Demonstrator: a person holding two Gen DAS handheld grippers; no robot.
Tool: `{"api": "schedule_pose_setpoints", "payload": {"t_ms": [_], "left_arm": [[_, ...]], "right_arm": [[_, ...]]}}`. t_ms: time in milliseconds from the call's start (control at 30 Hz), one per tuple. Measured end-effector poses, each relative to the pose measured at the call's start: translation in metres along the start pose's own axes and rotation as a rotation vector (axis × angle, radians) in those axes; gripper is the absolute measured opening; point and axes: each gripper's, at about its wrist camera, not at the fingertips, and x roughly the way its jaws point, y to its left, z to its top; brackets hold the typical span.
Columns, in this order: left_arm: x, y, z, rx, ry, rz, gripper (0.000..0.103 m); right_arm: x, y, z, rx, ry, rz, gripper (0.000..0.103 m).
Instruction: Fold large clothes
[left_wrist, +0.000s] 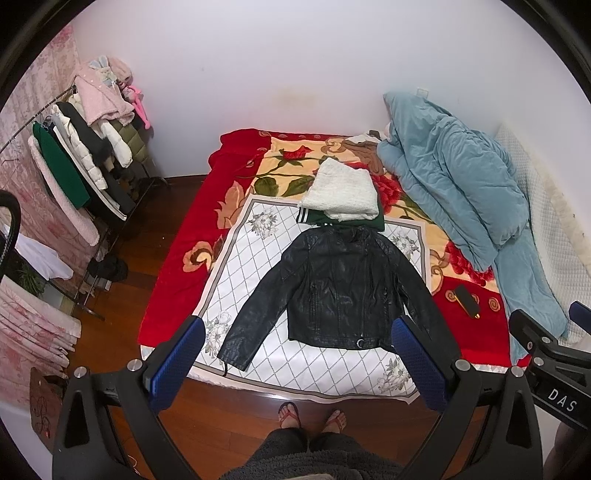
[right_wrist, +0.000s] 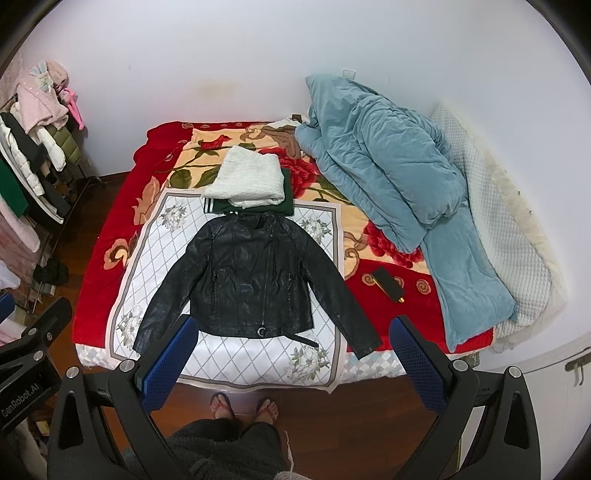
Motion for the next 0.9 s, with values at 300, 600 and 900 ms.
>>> {"api": "schedule_pose_setpoints", "payload": {"t_ms": [300,600,900], "left_arm": [[-0.0011,-0.0011,-0.0008,-0.001,0.001,-0.004,0.103],[-0.0014,-0.0036,-0.0009,-0.002,0.0,-0.005,0.103],[-0.0013,-0.0041,-0.0028,-0.002,-0.001,-0.005,0.103]], "right_arm": [[0.0002,0.0005,-0.0011,0.0,-0.002,0.0,0.103],[0.0005,0.0017,-0.0019,0.0,-0.003,-0.002,0.103],[-0.0011,0.0024,-0.0023,0.002,-0.001,-0.001,0.103]]}}
